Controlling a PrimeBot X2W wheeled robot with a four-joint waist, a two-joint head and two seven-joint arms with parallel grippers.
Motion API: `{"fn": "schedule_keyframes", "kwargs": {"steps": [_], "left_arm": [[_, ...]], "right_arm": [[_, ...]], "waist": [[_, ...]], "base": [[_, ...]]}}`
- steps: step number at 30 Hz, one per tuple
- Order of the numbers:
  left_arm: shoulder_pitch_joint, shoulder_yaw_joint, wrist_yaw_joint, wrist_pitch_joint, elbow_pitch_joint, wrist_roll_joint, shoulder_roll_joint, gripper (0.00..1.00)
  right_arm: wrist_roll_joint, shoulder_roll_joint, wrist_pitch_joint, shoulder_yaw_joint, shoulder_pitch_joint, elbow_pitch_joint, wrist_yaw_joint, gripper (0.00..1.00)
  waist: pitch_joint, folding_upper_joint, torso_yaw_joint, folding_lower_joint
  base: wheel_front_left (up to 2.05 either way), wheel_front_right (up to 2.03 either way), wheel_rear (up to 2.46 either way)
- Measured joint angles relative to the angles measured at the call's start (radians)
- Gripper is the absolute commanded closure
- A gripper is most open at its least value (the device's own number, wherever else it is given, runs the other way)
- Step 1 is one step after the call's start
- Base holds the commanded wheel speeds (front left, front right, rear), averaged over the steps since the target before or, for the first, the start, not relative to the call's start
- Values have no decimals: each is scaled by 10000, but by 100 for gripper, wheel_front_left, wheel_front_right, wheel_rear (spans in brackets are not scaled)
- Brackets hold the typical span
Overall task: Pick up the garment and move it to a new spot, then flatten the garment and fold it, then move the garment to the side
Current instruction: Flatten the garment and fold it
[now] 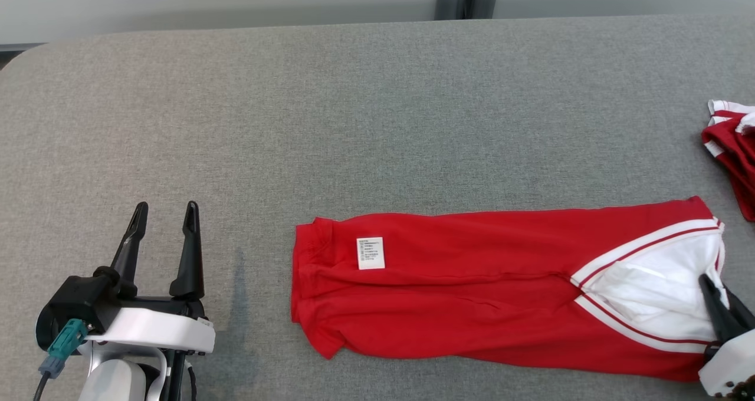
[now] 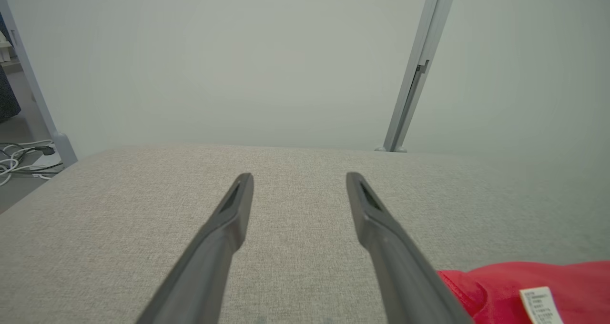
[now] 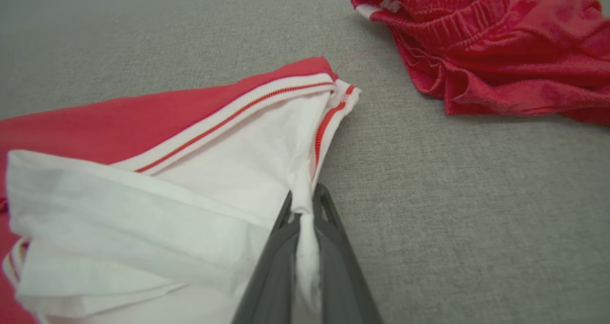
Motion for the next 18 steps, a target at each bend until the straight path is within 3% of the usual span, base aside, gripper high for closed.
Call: {"fn": "schedule_keyframes", "kwargs": {"steps": [8, 12, 18], "left_arm": [[-43, 42, -46, 0, 35, 52, -25, 0], [-42, 82, -59, 0, 71, 54, -35, 0], [-14, 71, -86, 0, 100, 88, -69, 0]], "right_arm": [[-157, -263, 178, 161, 36, -1060, -29, 100], [-564, -259, 621, 403, 32, -2391, -29, 100], [-1007, 290, 1988, 861, 19, -4909, -29, 100]], "waist": [[-54, 0, -125, 0], [-136, 0, -180, 0], [-270, 0, -180, 1]], "base": [[0, 0, 0], [0, 0, 0], [0, 0, 0]]}}
